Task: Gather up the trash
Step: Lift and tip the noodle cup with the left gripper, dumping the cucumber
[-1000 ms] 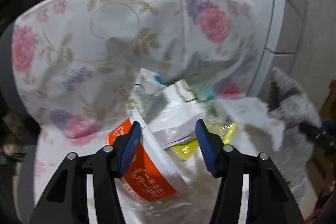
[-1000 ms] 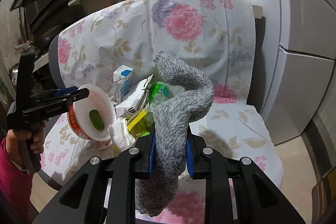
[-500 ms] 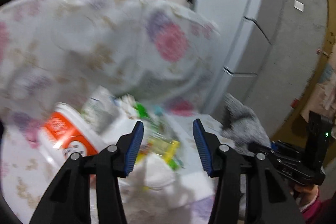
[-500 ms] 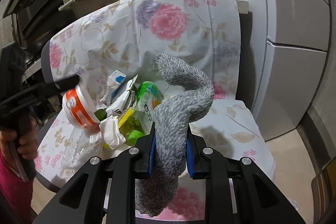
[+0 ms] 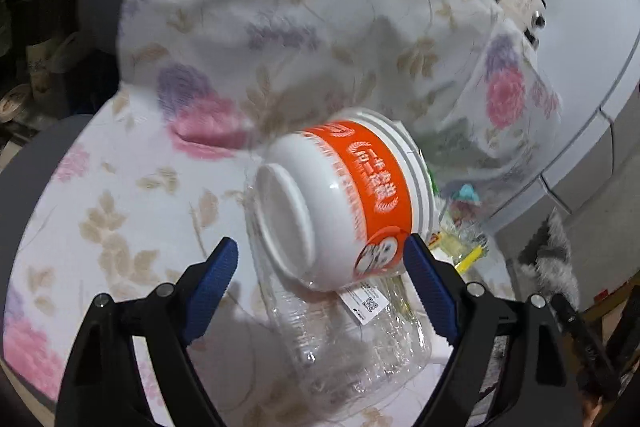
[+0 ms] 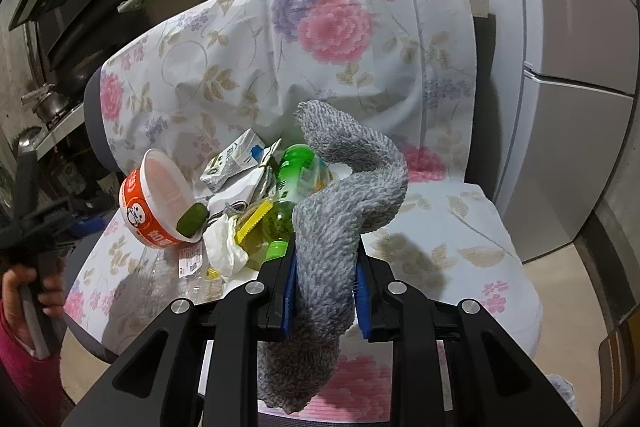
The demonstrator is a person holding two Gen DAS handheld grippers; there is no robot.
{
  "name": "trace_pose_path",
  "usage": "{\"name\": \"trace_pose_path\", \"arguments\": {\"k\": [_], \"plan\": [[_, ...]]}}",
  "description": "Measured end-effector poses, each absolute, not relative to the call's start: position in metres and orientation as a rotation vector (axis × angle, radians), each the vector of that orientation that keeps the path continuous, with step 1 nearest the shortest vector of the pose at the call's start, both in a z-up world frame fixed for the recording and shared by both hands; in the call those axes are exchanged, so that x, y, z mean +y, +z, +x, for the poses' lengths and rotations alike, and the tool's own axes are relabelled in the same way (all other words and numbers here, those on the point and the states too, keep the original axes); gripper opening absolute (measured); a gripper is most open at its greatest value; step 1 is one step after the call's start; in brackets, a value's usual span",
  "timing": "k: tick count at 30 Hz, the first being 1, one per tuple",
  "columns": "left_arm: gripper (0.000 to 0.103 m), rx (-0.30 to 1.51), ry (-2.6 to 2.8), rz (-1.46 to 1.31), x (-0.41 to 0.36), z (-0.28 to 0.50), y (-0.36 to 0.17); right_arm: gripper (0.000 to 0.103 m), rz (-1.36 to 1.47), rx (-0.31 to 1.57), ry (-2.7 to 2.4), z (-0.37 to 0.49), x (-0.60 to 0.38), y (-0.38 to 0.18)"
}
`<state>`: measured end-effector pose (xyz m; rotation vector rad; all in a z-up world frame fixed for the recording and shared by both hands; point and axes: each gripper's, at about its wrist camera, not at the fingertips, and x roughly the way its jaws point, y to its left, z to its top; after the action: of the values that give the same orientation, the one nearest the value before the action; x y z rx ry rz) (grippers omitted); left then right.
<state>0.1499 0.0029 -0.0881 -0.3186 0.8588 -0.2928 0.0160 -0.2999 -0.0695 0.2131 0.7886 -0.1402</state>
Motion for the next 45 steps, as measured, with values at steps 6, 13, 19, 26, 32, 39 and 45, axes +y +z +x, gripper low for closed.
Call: {"name": "trace_pose_path", "arguments": {"k": [6, 13, 19, 26, 32, 39, 45], "plan": [[0.074, 0.799, -0.427, -0.208, -0.047, 0.178, -0.075, 0.026, 0.213, 0.782, -0.152, 0.014, -0.305, -0.067], [0.08, 0.799, -0.266, 0.068, -0.104, 0.192, -0.085, 0.026, 0.234, 0.785, -0.169, 0.012, -0.317, -0.071], [0.094, 0.728, -0.14, 0.073, -0.09, 0.168, -0.072, 0.026, 0.249, 0.781, -0.166, 0.013, -0.32, -0.074], [0.097, 0.784, -0.038, 0.043, -0.078, 0.18, -0.066, 0.026, 0.252, 0.781, -0.146, 0.011, -0.316, -0.074], [0.097, 0.869, -0.037, -0.068, -0.046, 0.186, -0.076, 0.026, 0.254, 0.769, -0.151, 0.006, -0.316, -0.069], [0.07, 0.881, 0.022, -0.034, -0.019, 0.165, -0.071, 0.026, 0.249, 0.759, -0.147, 0.002, -0.31, -0.063], [0.011, 0.855, 0.064, 0.076, -0.007, 0.164, -0.078, 0.026, 0.235, 0.751, -0.131, -0.002, -0.299, -0.056]]}}
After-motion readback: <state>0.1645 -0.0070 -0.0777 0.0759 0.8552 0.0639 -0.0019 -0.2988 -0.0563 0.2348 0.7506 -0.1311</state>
